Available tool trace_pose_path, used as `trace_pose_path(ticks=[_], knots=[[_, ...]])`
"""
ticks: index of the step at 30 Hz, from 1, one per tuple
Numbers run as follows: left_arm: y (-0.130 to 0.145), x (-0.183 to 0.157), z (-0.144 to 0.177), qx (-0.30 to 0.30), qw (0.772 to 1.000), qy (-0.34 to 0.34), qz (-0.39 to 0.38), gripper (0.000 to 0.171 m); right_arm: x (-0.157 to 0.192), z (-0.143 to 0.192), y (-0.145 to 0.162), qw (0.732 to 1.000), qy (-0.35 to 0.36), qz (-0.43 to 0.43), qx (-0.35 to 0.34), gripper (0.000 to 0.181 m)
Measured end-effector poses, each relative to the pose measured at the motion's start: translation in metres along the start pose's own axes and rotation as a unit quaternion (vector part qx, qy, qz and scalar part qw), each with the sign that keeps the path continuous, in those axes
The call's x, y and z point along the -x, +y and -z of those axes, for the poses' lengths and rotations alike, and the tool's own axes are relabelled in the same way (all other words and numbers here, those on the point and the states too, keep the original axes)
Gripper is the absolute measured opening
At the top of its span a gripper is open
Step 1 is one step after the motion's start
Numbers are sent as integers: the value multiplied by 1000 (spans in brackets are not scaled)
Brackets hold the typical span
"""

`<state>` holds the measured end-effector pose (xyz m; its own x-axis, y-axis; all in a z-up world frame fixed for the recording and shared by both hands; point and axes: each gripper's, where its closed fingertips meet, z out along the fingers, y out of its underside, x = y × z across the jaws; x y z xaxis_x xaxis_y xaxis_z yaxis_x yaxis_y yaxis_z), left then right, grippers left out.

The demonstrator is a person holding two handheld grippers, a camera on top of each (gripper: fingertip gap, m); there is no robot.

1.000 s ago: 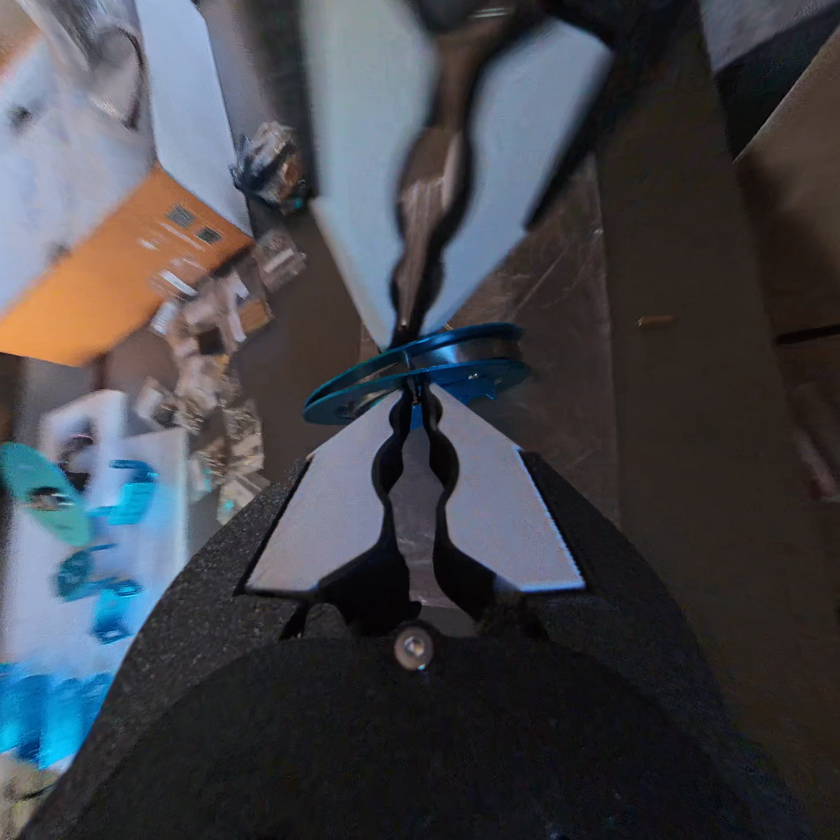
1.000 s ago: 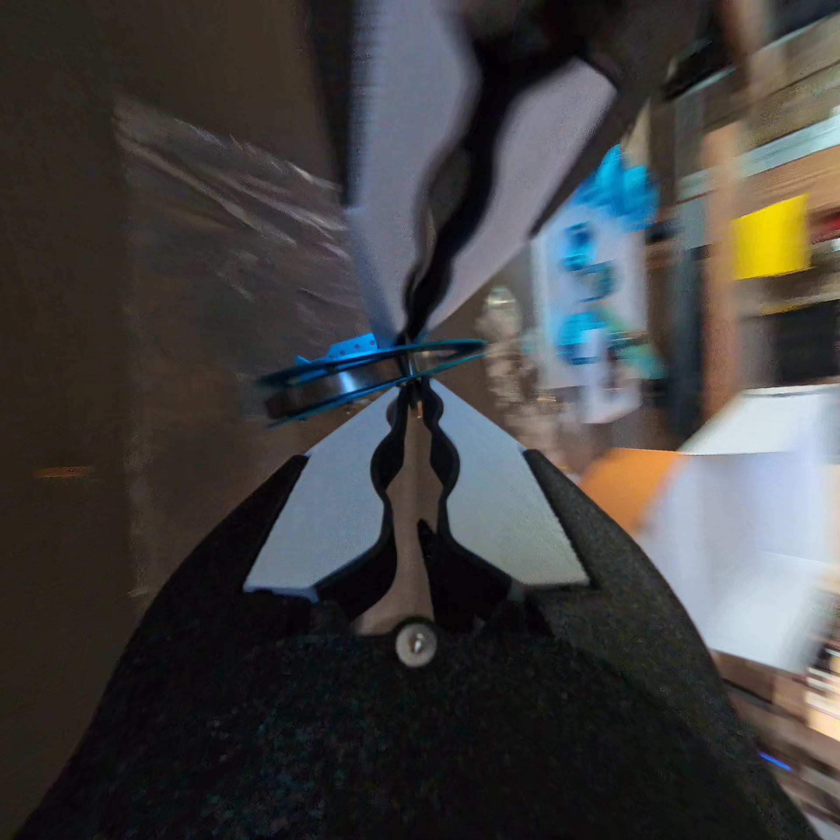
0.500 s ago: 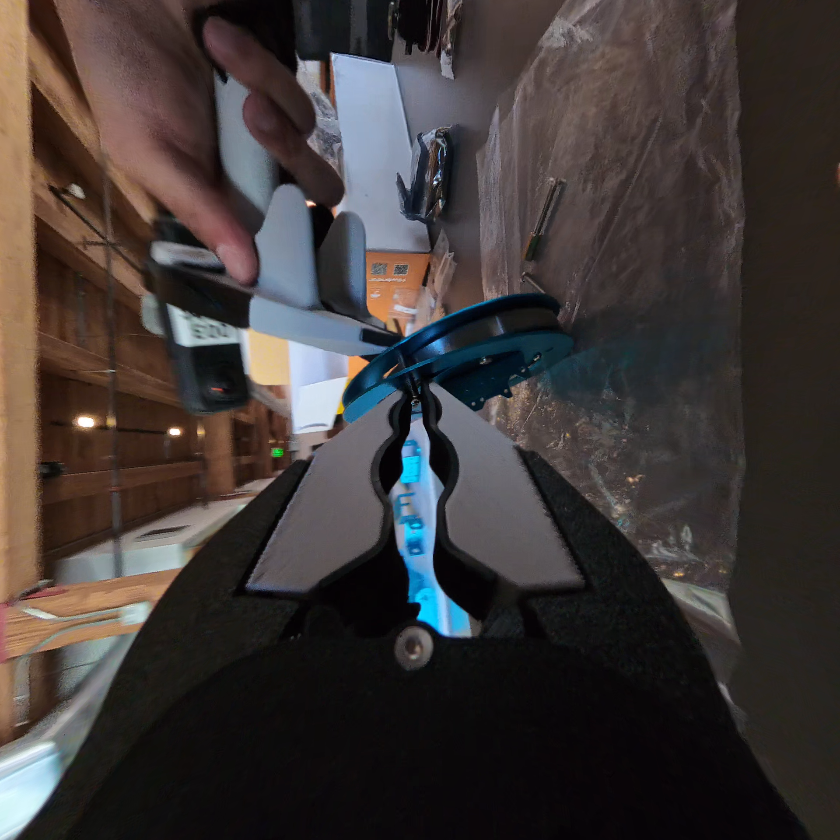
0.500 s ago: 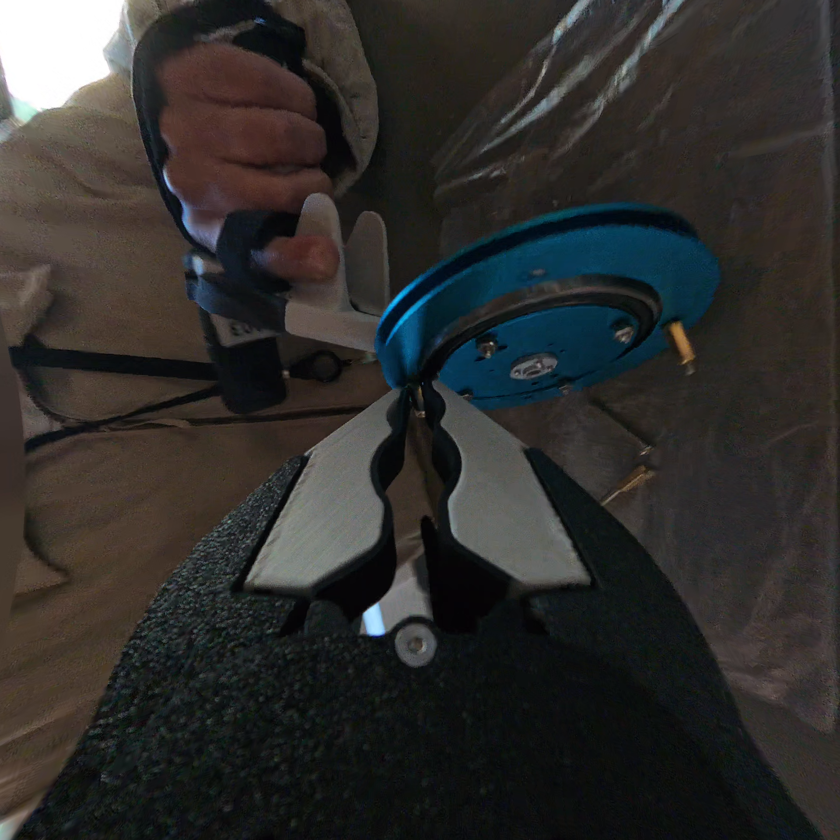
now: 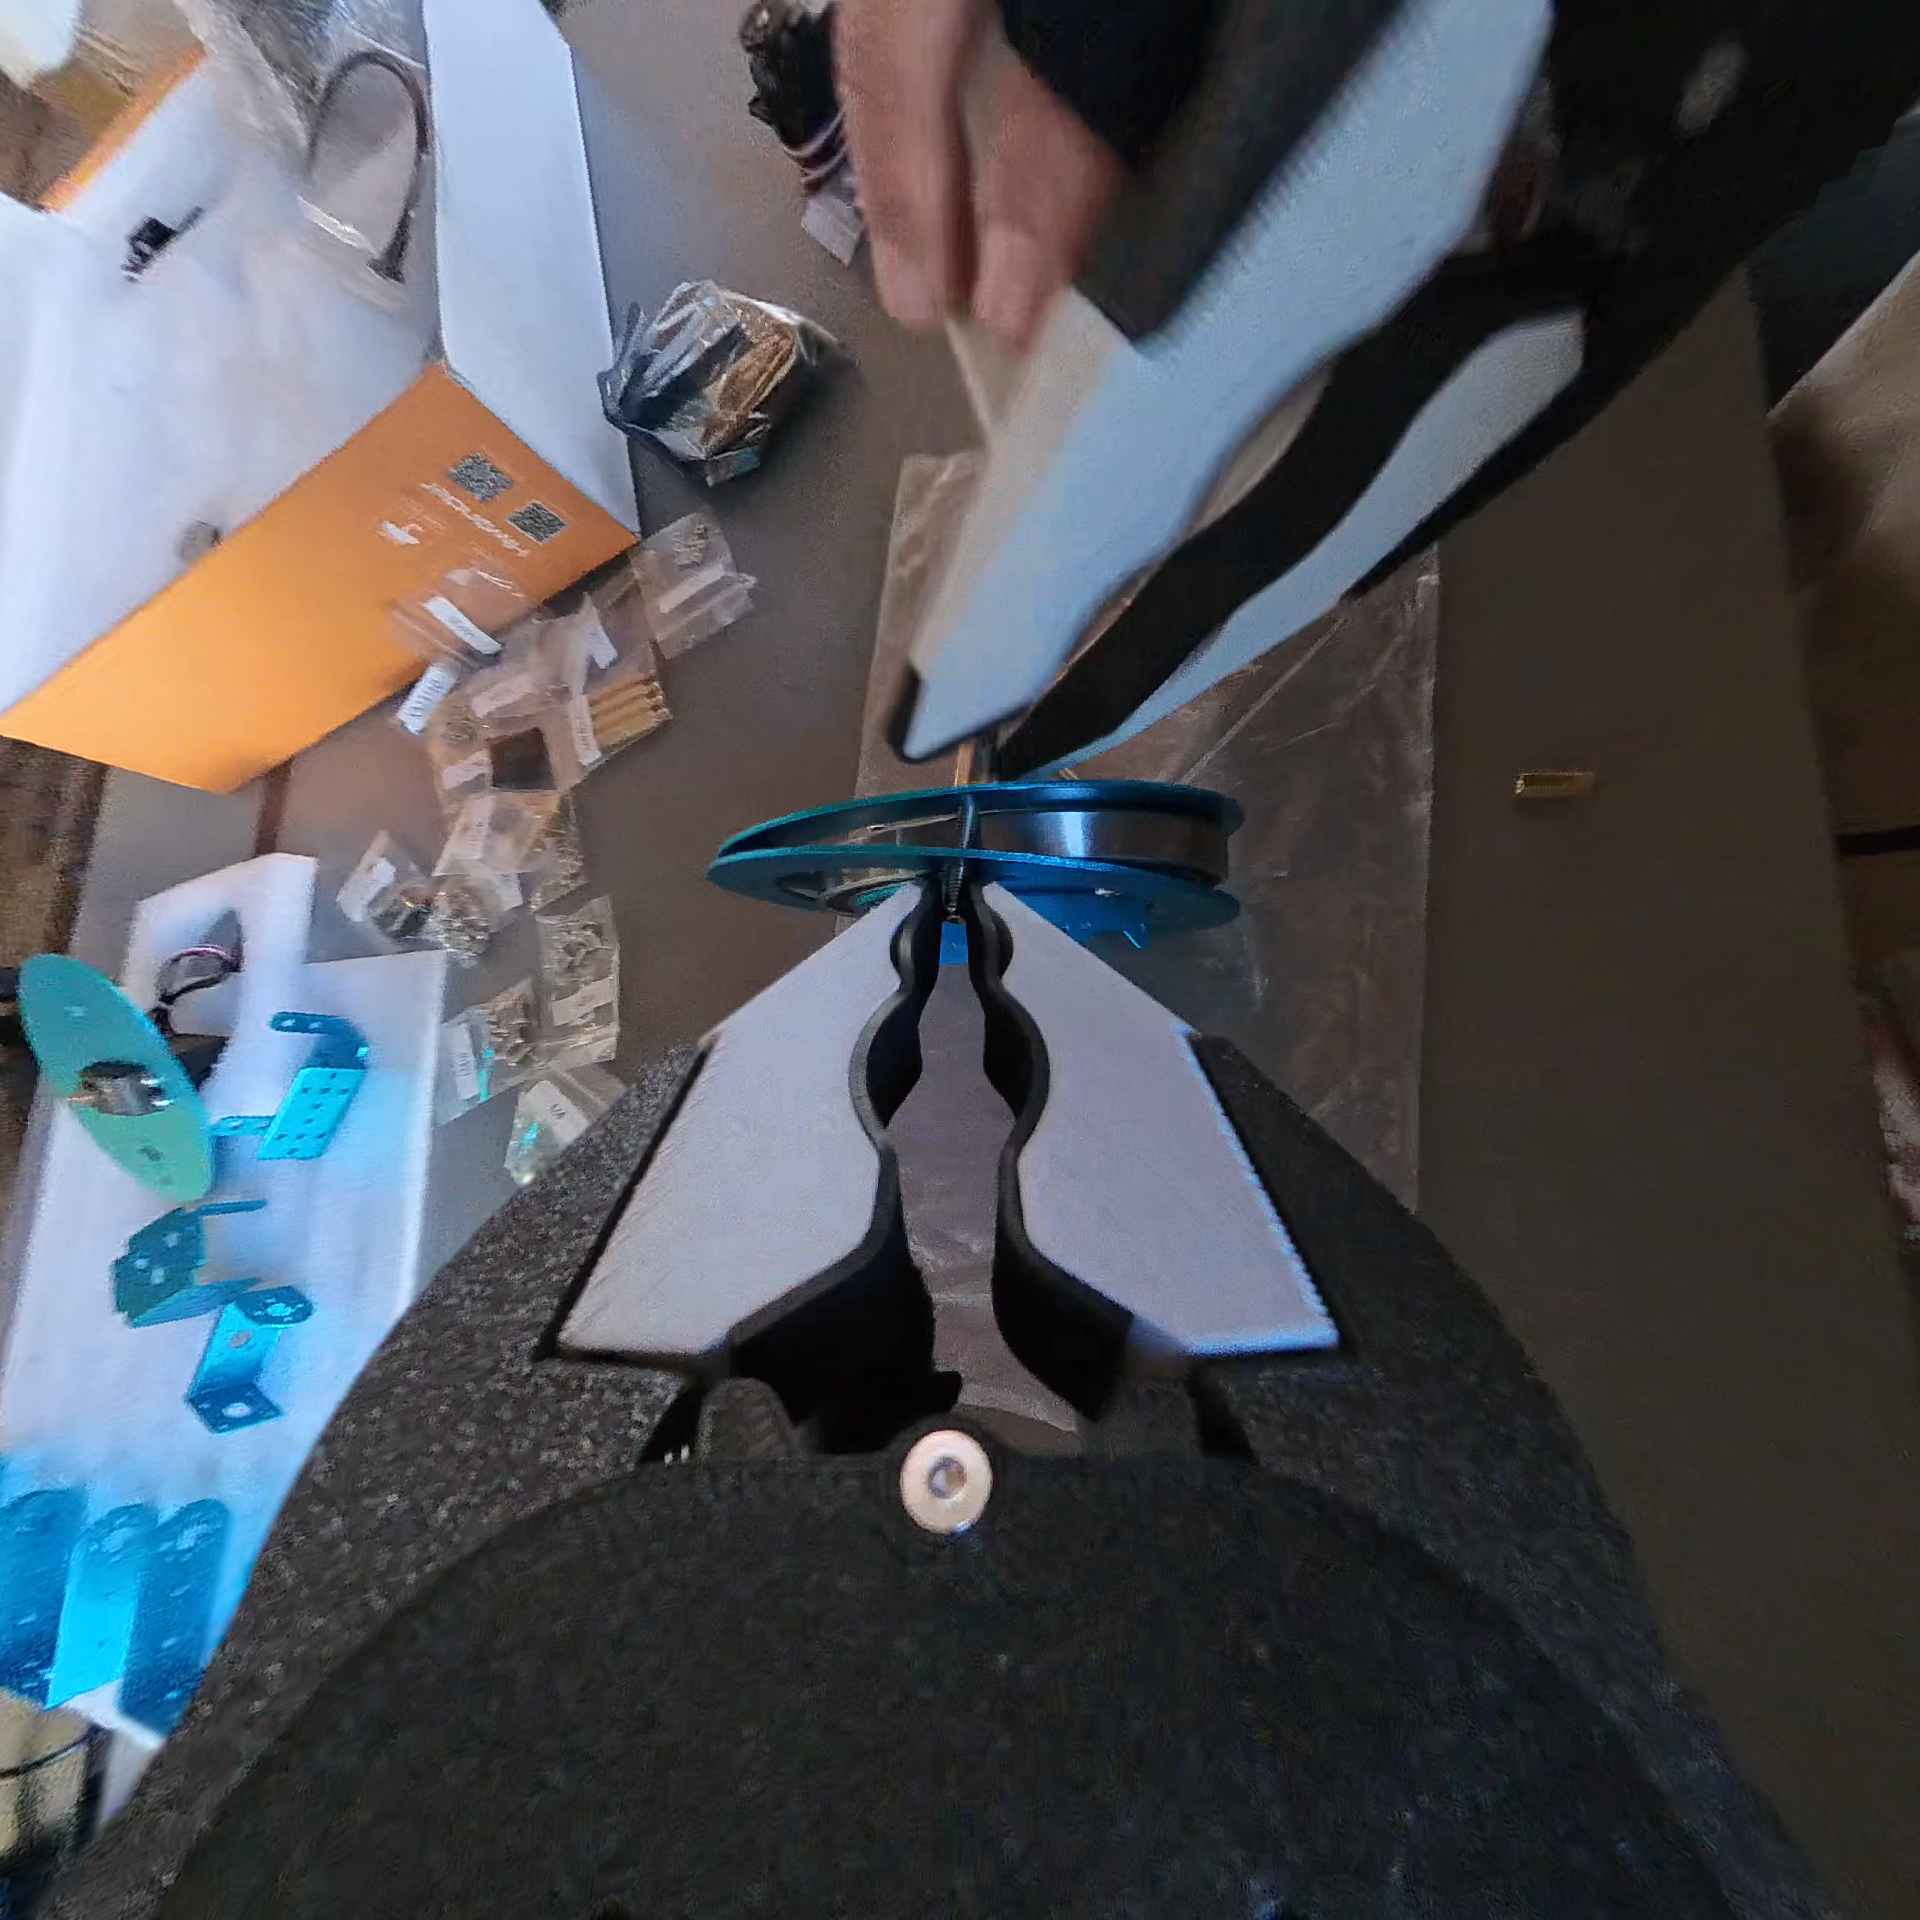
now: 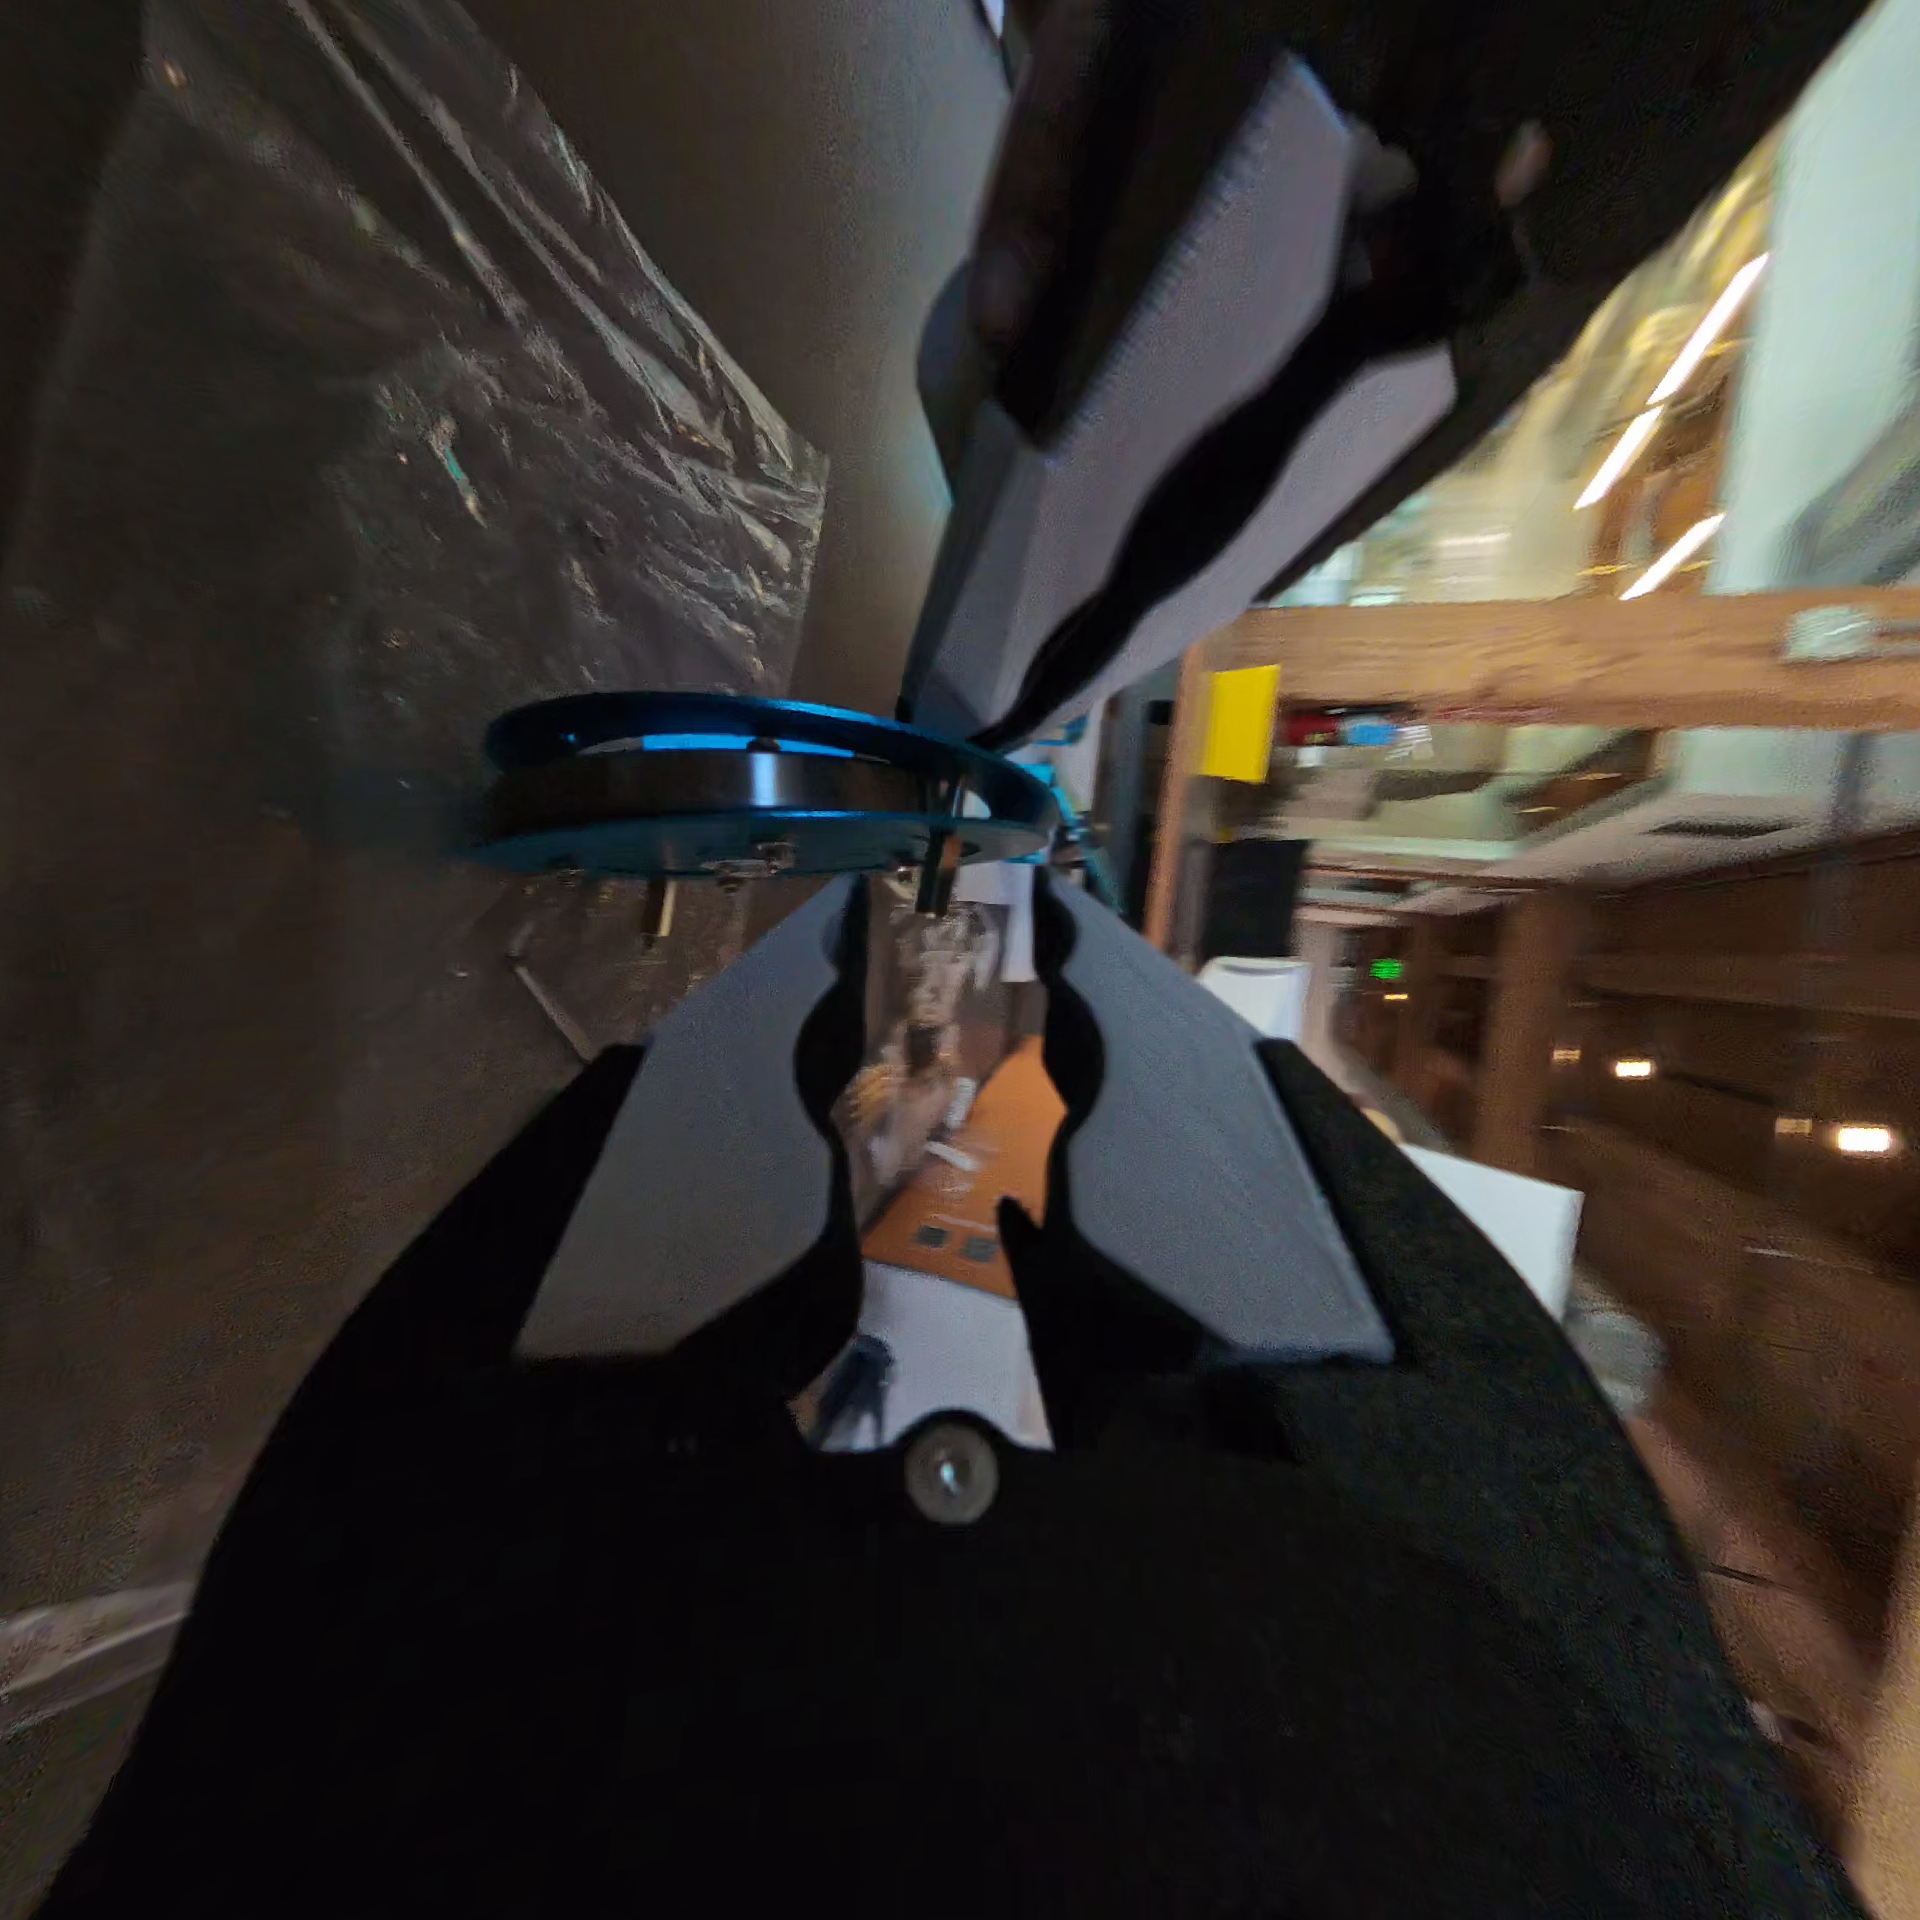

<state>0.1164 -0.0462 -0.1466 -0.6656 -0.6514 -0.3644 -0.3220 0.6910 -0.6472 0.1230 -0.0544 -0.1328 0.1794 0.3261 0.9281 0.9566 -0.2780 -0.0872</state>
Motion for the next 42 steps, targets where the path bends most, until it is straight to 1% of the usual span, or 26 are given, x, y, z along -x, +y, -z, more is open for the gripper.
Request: trace_pose_path(ticks=[1,4,5,9,11,12,14,15,16,18,19,20,21,22,23,24,25,27,28,29,30,32,34,36,38,42], knots=[[0,1,0,2,1000,8,13,2,1,-2,-2,1000,19,22,2,19],[1,2,0,0,999,20,33,2,-2,-9,-2,999,43,21,10,6],[1,3,0,-1,999,15,30,2,-2,-10,-2,999,30,9,11,5],[0,5,-1,-3,997,-55,-52,2,-2,-13,2,992,-80,-97,2,4],[0,7,-1,1,988,-110,-112,2,-1,-15,3,968,-165,-187,-13,4],[-1,7,-1,5,980,-140,-141,2,0,-14,3,947,-218,-236,-22,4],[-2,8,0,23,950,-214,-226,1,3,-12,2,882,-331,-335,-32,4],[-3,8,1,32,930,-251,-266,1,4,-11,2,838,-387,-384,-32,4],[-5,6,0,33,914,-276,-296,2,6,-8,1,786,-447,-427,-30,4],[-9,0,0,24,892,-309,-329,1,11,3,-1,667,-565,-486,-18,4],[-10,-2,-1,25,882,-322,-343,1,12,8,-2,609,-608,-510,-9,3],[-10,-3,-1,30,877,-330,-349,1,14,11,-3,560,-643,-522,-5,4],[-9,-2,0,32,879,-330,-342,0,13,12,-3,533,-657,-533,-9,4],[-9,-2,0,24,891,-320,-321,1,13,11,-4,521,-660,-542,-17,4],[-8,-2,1,12,907,-304,-290,2,12,10,-5,523,-655,-545,-31,5],[-6,0,1,1,924,-284,-254,2,11,9,-6,548,-638,-538,-54,5],[-4,1,2,-8,942,-258,-215,2,11,6,-7,594,-606,-522,-83,6],[0,2,2,-20,972,-191,-135,2,12,1,-4,720,-503,-464,-117,15],[1,3,2,-24,982,-158,-96,2,9,1,-4,772,-443,-436,-132,16],[2,2,2,-28,990,-124,-60,2,6,0,-4,821,-377,-406,-136,27],[3,2,2,-30,995,-87,-27,2,4,-1,-2,865,-309,-375,-127,35],[4,2,3,-30,999,-35,22,2,-7,-2,3,930,-160,-316,-99,33],[4,4,2,-30,998,2,57,2,-13,2,2,969,-41,-234,-70,27],[4,5,2,-33,996,29,73,2,-12,2,2,988,39,-145,-31,21],[2,3,1,-34,995,53,81,2,-8,-2,3,993,77,-94,-1,19],[-2,-2,0,-29,994,73,78,2,-5,-15,8,993,104,-49,35,12]])
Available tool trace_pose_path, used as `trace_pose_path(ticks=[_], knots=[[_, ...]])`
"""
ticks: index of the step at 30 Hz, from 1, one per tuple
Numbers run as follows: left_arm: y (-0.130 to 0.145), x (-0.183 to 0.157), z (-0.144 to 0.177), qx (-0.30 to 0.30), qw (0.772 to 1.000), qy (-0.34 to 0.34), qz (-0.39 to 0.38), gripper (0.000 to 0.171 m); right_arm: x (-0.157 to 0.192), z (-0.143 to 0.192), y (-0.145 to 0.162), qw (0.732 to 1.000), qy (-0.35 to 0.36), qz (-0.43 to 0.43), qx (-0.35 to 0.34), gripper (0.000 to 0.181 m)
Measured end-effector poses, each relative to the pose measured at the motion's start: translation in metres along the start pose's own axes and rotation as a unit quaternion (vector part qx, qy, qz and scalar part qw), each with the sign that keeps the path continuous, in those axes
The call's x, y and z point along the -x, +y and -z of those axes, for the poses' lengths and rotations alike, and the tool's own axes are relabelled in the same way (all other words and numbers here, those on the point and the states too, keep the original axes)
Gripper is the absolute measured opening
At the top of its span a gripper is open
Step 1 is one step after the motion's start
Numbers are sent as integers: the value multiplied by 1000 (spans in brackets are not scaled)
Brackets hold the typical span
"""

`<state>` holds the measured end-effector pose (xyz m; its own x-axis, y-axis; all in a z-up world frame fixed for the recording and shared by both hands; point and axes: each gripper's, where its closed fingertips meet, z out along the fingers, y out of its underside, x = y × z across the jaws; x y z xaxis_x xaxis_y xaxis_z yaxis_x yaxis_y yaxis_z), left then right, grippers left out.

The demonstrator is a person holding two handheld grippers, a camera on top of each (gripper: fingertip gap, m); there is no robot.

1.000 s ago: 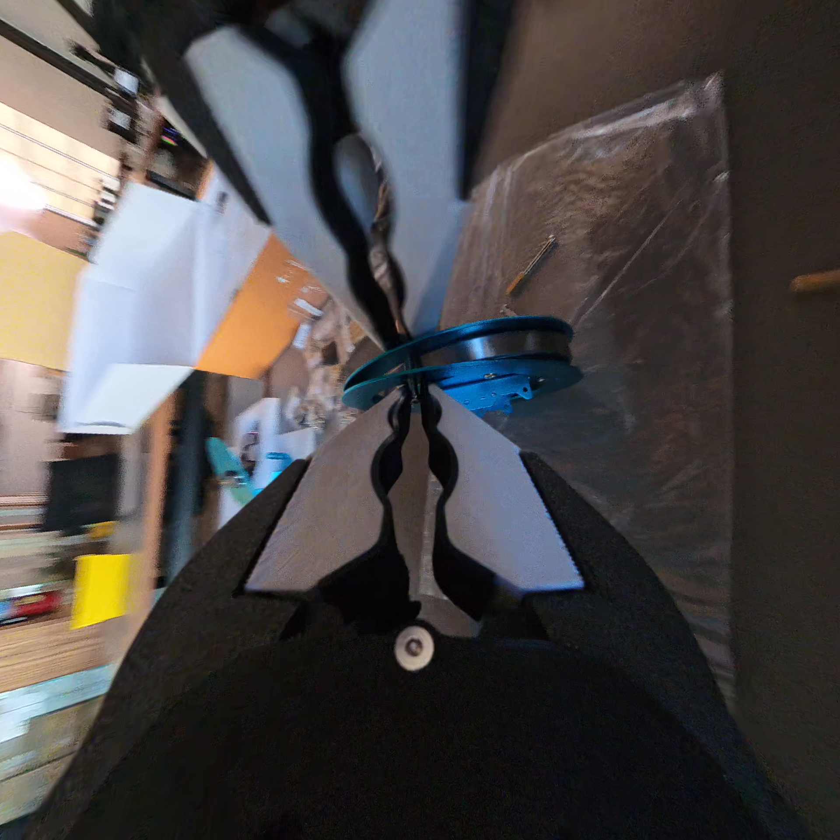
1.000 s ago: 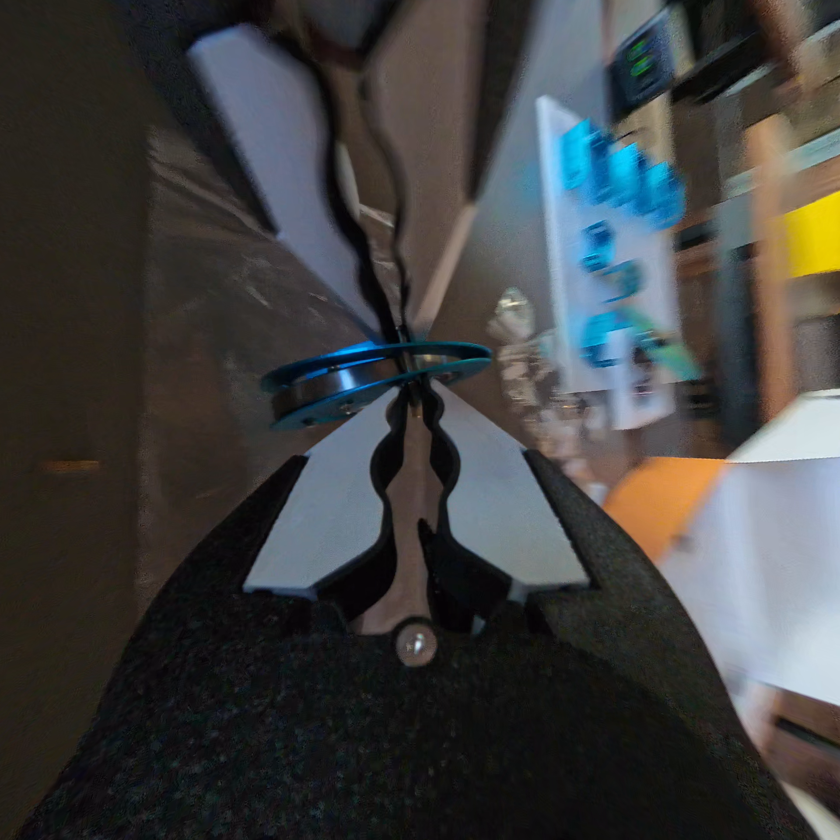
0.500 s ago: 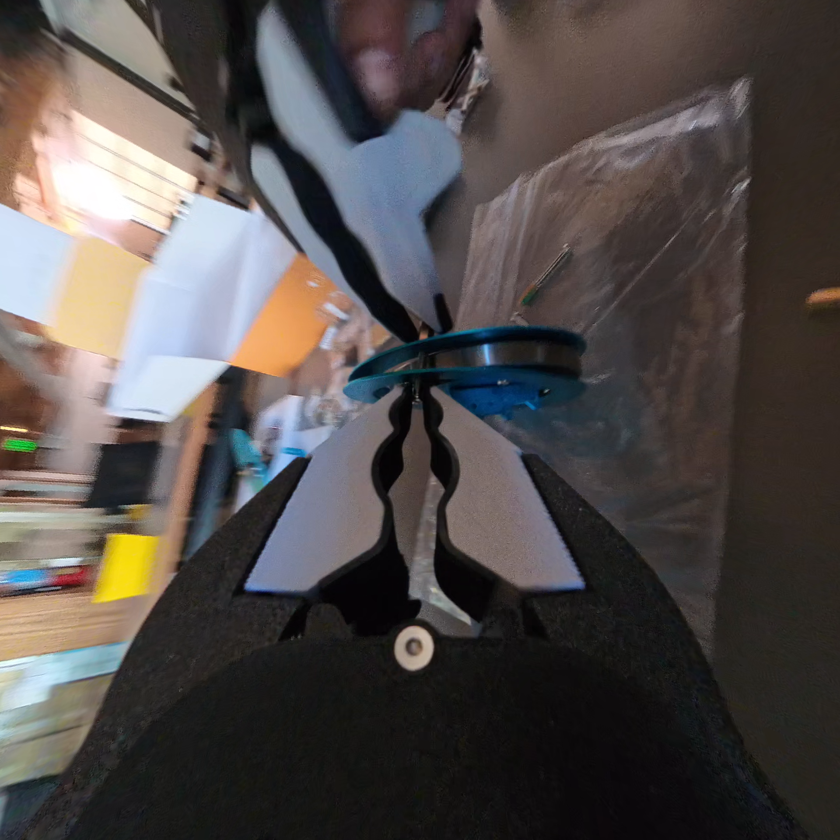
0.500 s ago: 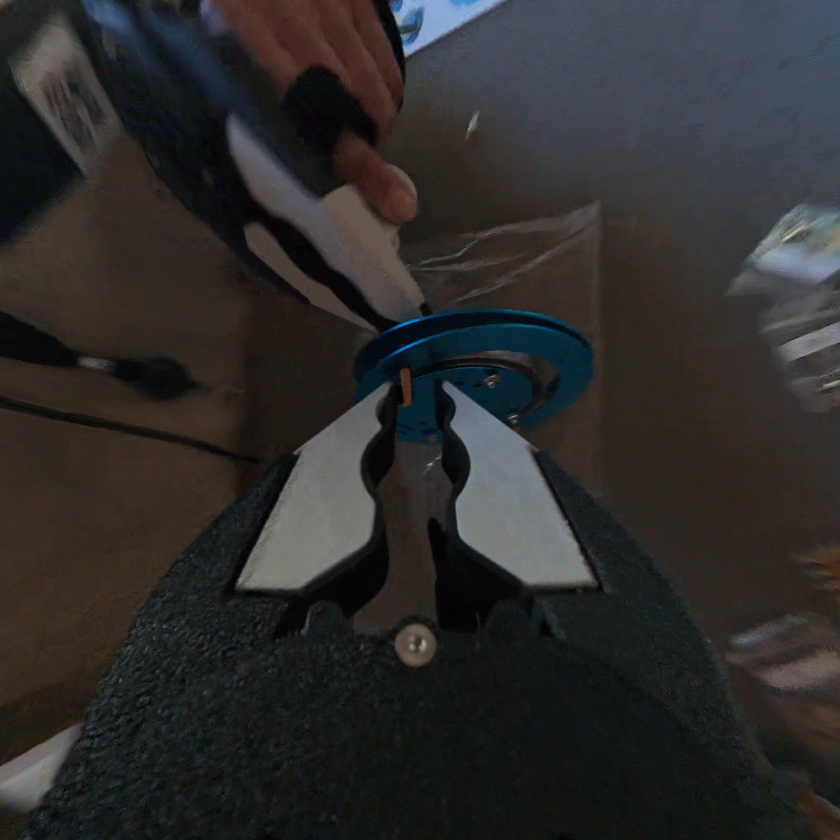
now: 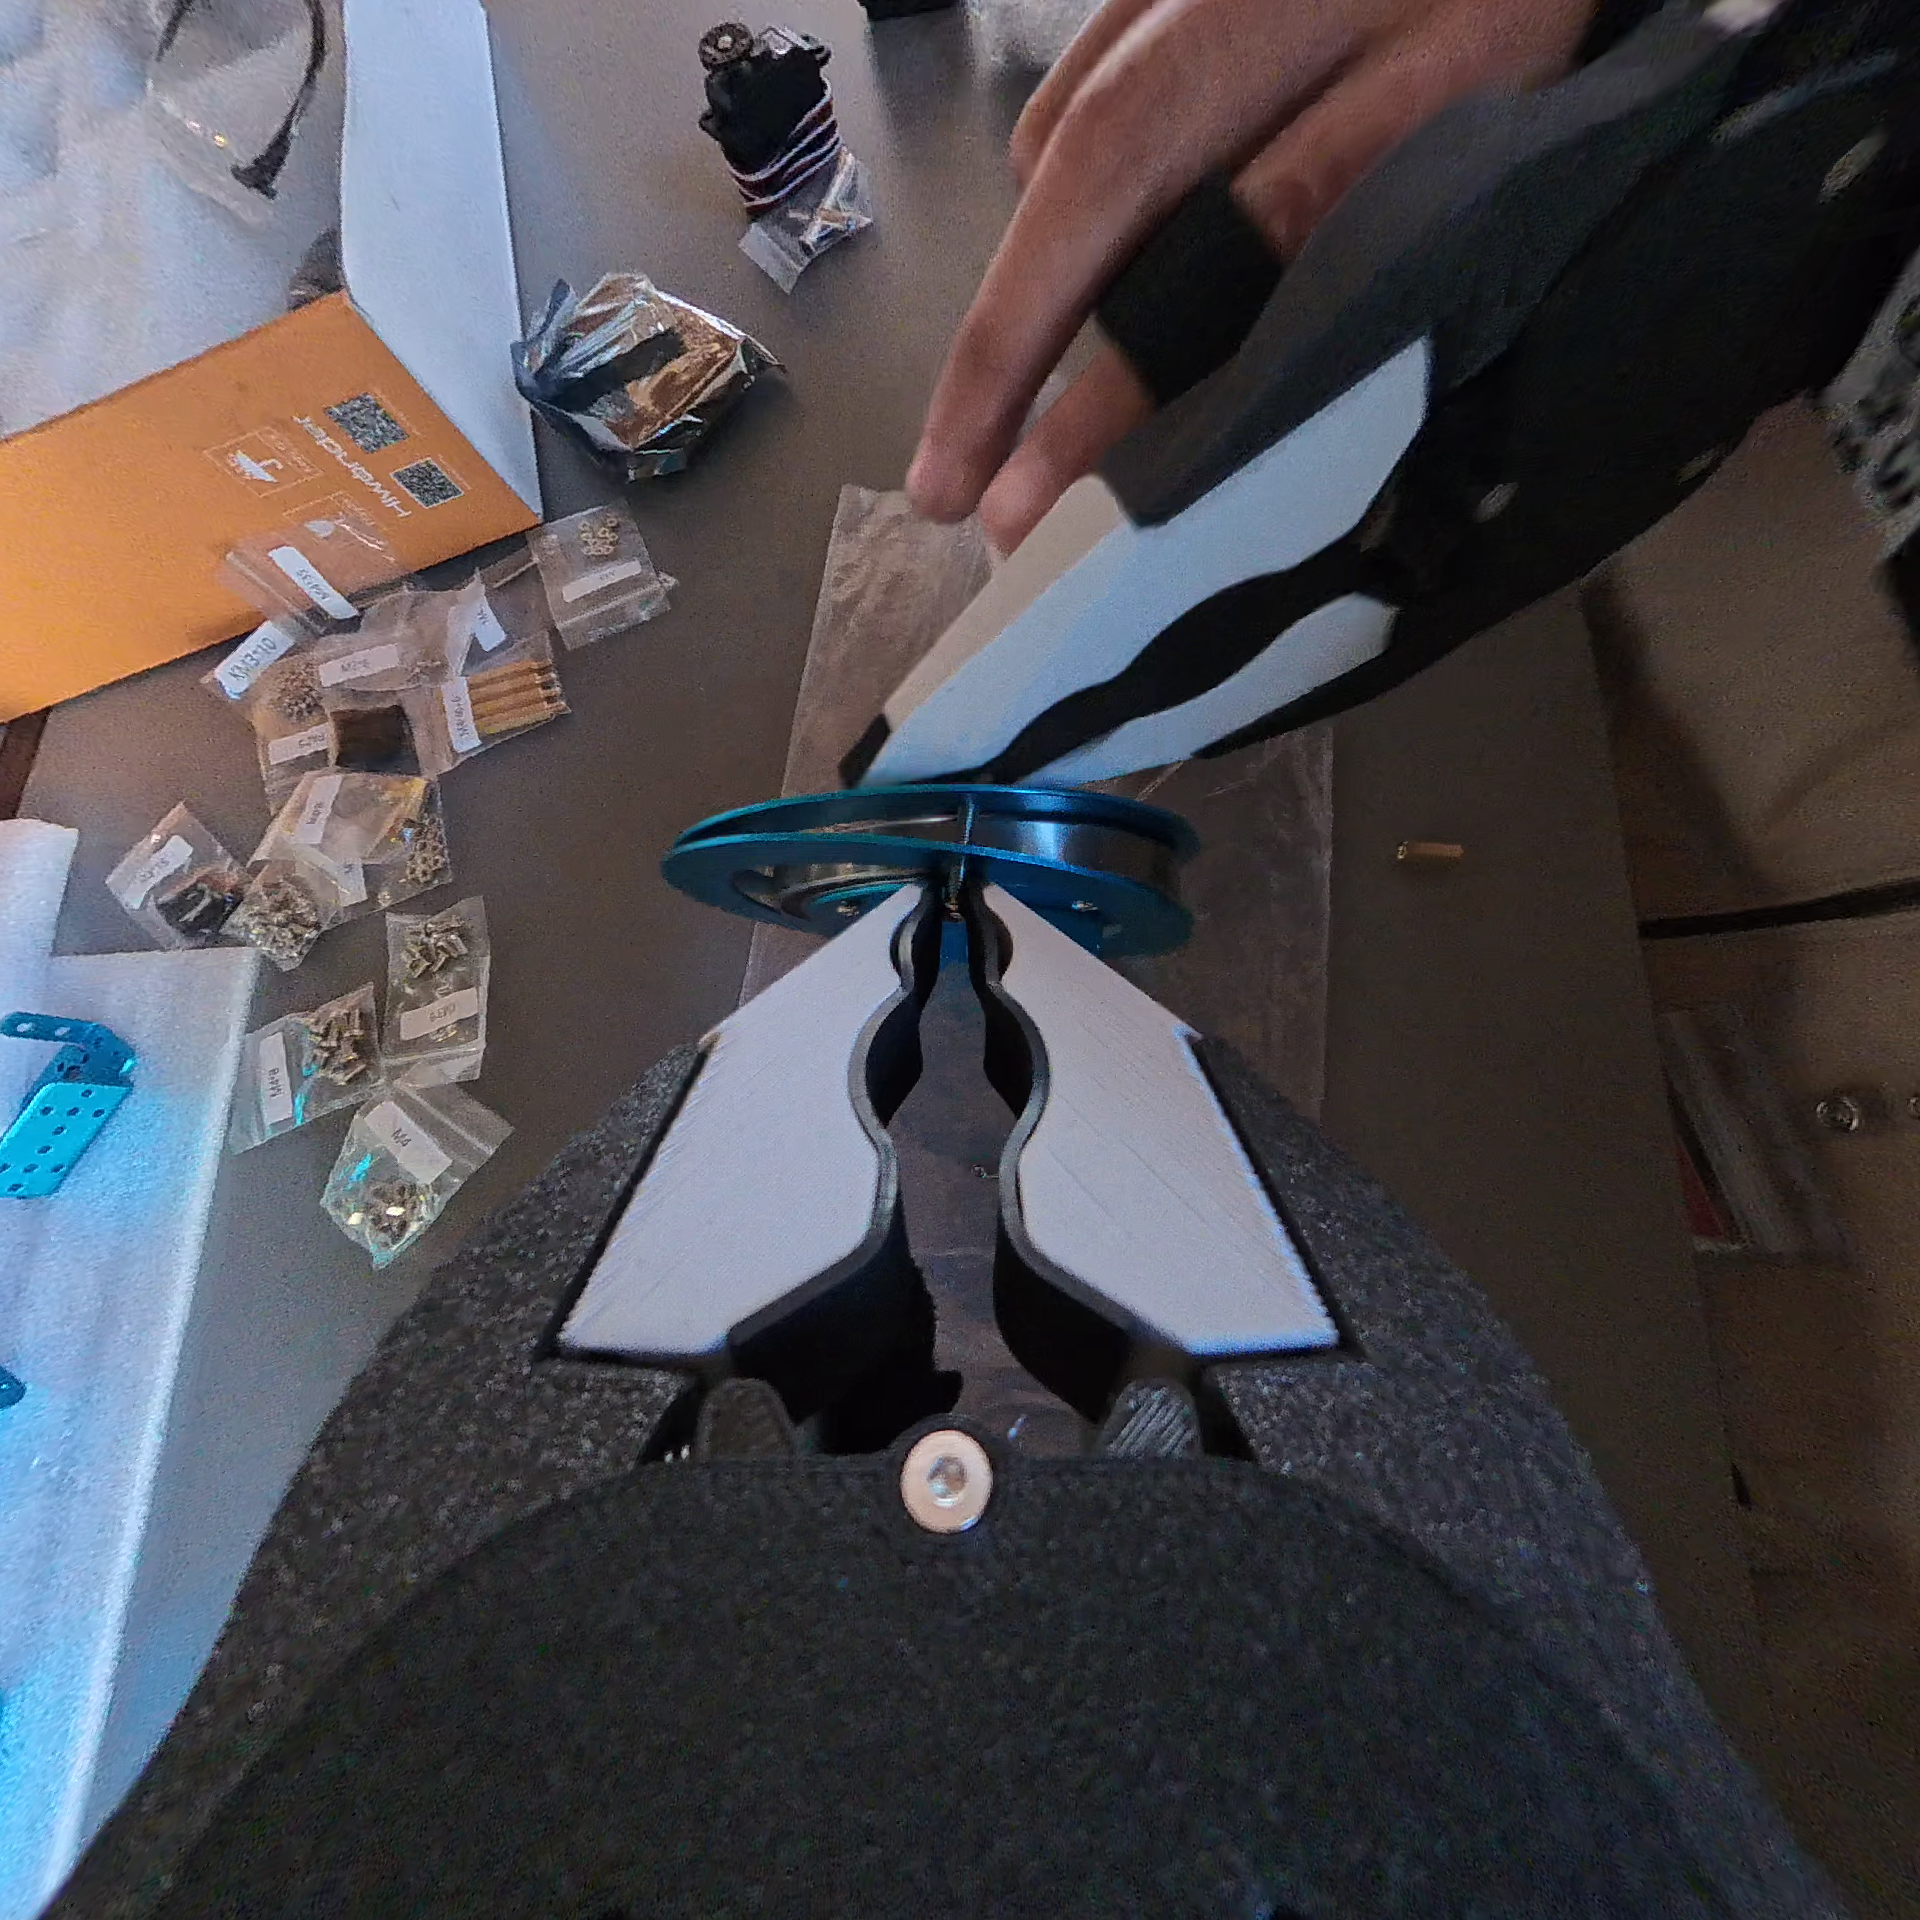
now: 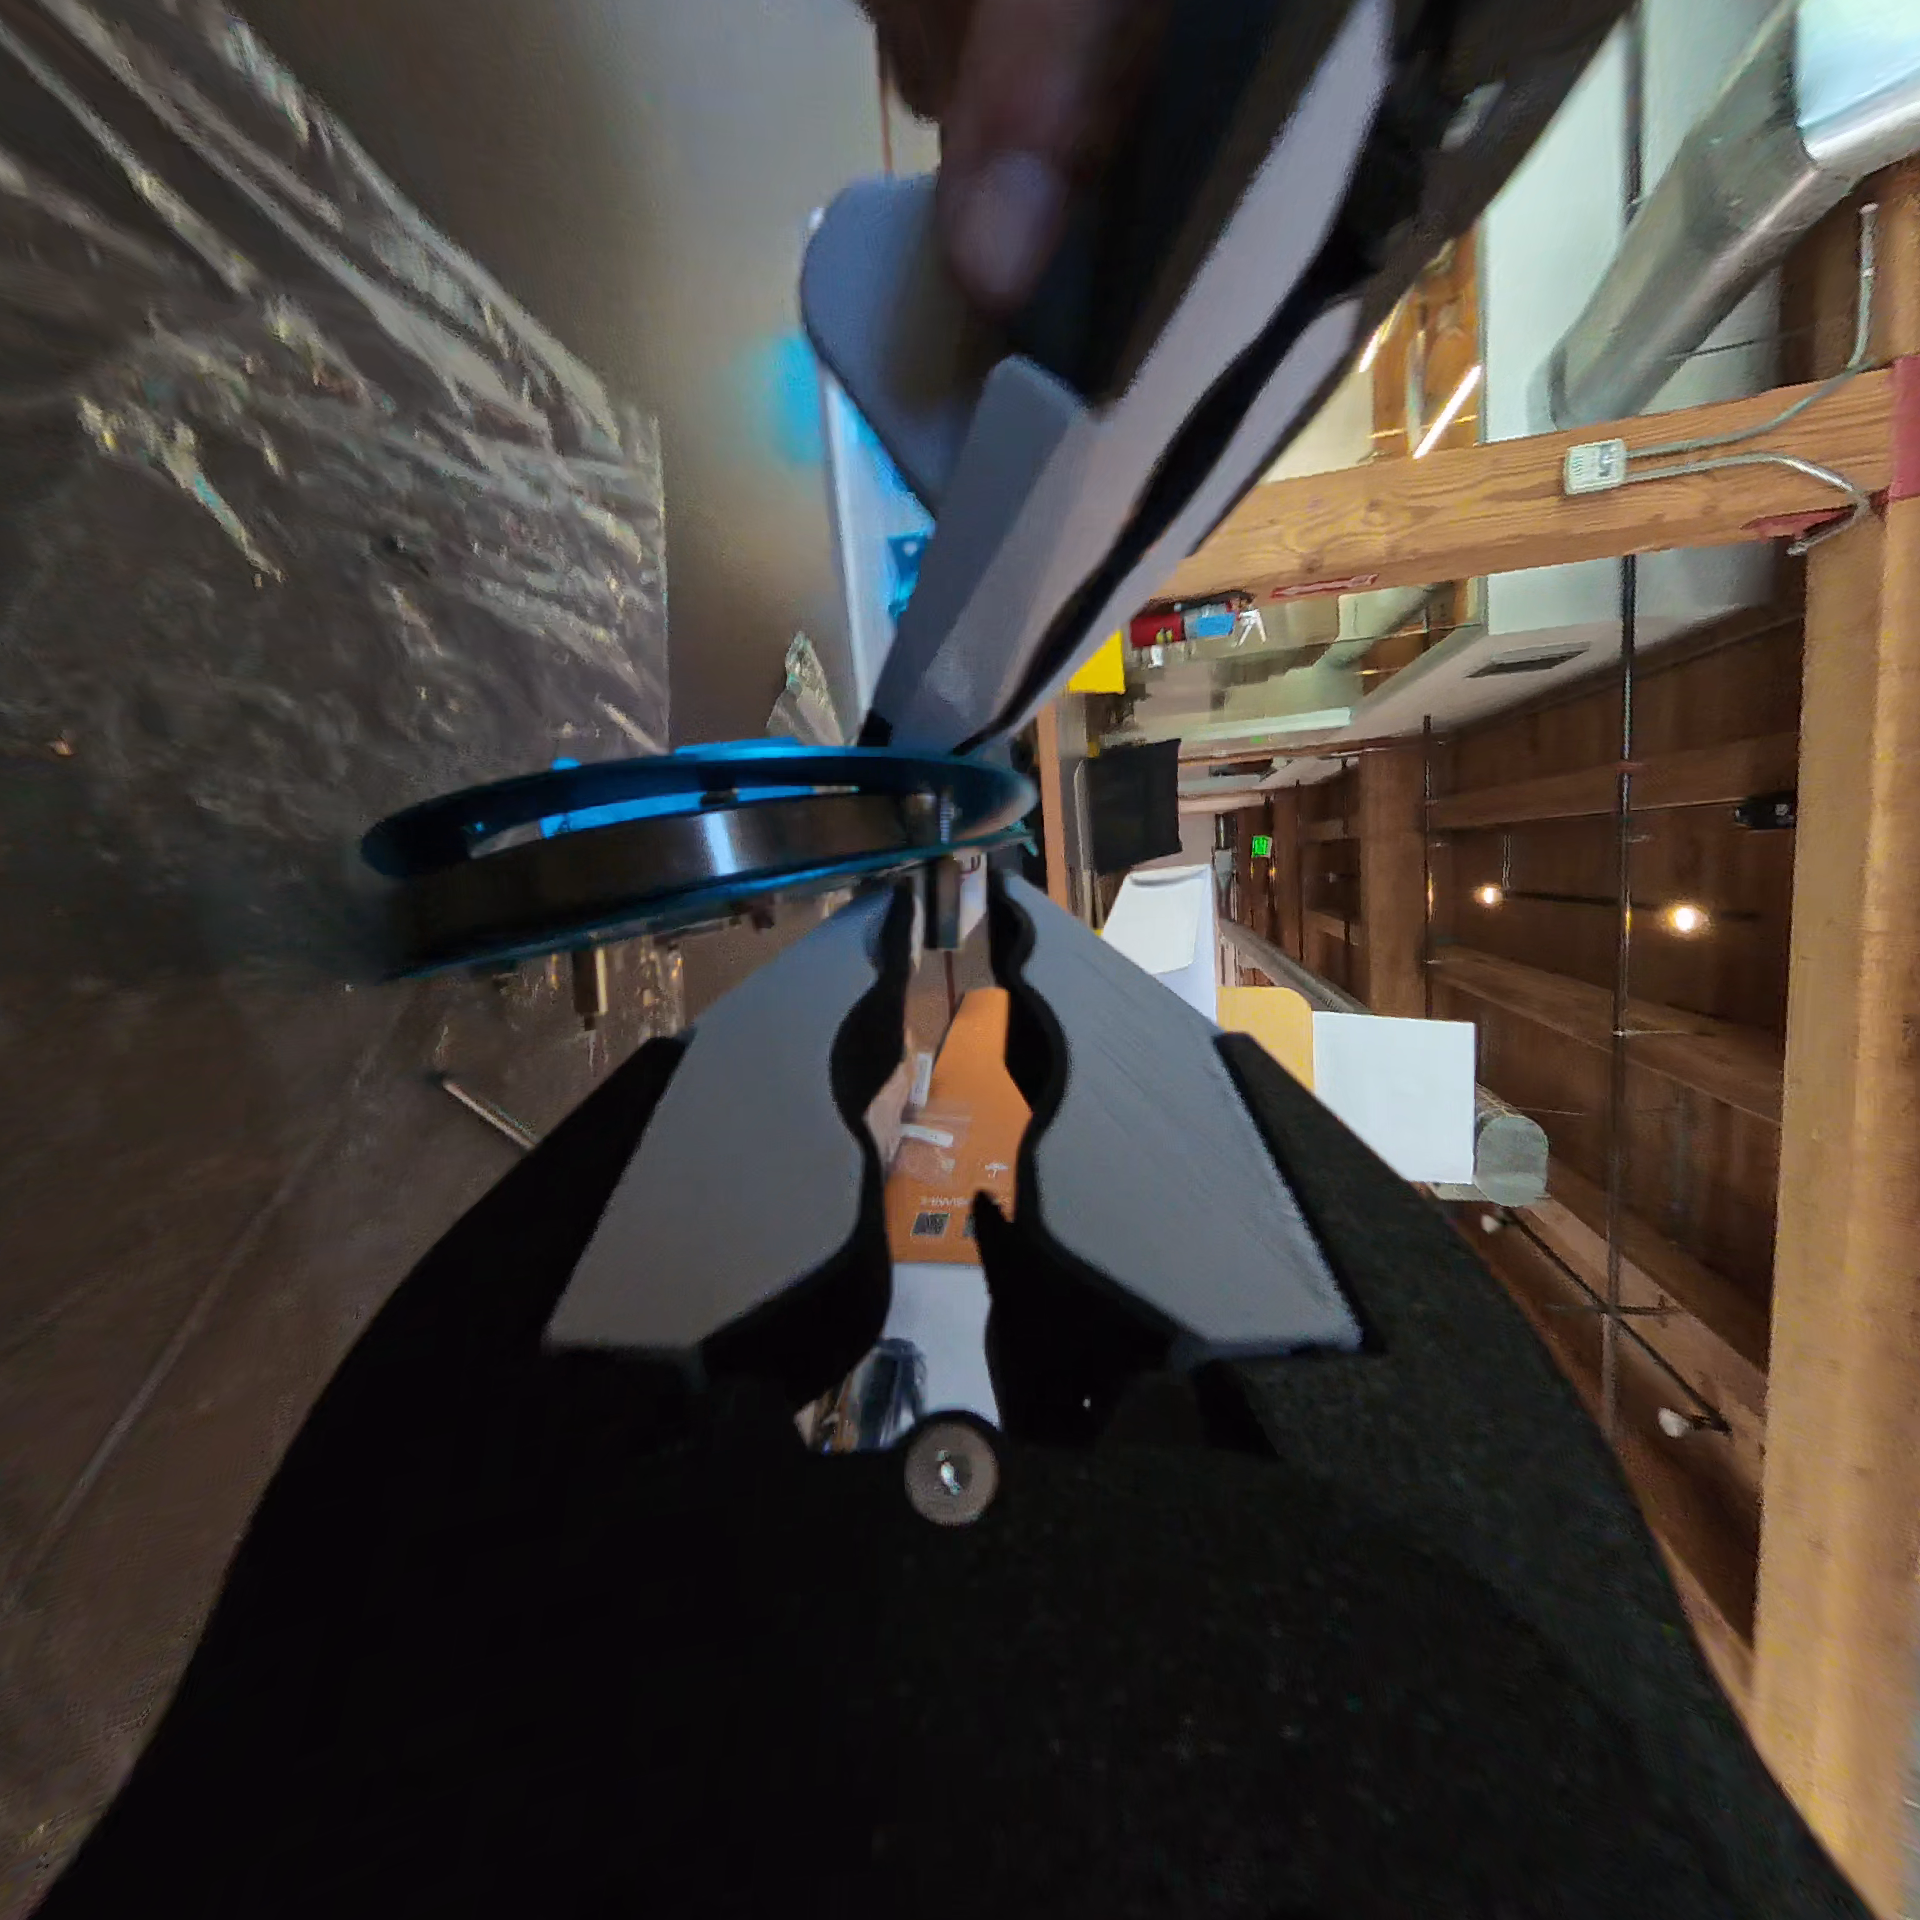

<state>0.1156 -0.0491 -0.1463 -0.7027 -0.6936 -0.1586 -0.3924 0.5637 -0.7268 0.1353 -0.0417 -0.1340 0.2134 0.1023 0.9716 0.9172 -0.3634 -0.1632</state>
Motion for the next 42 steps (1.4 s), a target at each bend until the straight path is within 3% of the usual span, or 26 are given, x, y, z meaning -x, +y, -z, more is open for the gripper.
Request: trace_pose_path(ticks=[1,4,7,10,12,16,19,20,21,22,25,27,28,31,34,36,39,42], knots=[[0,0,0,1,1000,-1,3,2,1,-3,3,1000,3,8,9,3],[1,1,0,1,999,-33,-29,2,2,-5,3,999,-40,-5,9,2],[0,2,0,20,987,-110,-115,2,11,-2,1,979,-173,-104,0,2],[-4,5,-1,41,956,-202,-209,2,21,6,3,924,-335,-180,27,3],[-6,5,-4,51,928,-257,-266,2,28,18,3,852,-462,-240,55,2],[-11,5,-7,61,884,-330,-327,1,34,45,0,633,-685,-339,122,2],[-11,6,-8,45,891,-334,-305,1,30,55,-7,466,-768,-412,154,3],[-11,7,-8,45,894,-331,-299,2,29,56,-8,440,-778,-421,153,3],[-10,9,-7,45,899,-325,-291,2,30,55,-9,444,-777,-422,146,3],[-10,10,-7,40,910,-312,-271,2,31,53,-9,476,-765,-414,133,3],[-4,13,-5,35,957,-232,-171,2,27,33,-4,656,-654,-367,85,6],[-1,12,-4,33,981,-165,-99,2,15,16,4,791,-519,-318,65,24],[-1,9,-4,30,990,-124,-64,2,7,13,5,844,-449,-288,49,32],[2,4,-4,27,999,-21,38,2,-8,10,7,950,-245,-189,33,46],[4,2,-2,30,992,53,113,2,-13,11,5,996,-64,-52,34,47],[3,4,-2,25,988,73,137,2,-14,14,-5,999,25,34,11,27],[2,1,-2,23,987,83,133,2,0,8,-4,998,24,57,27,14],[3,3,-2,26,995,49,87,2,-3,2,-1,998,0,58,37,4]])
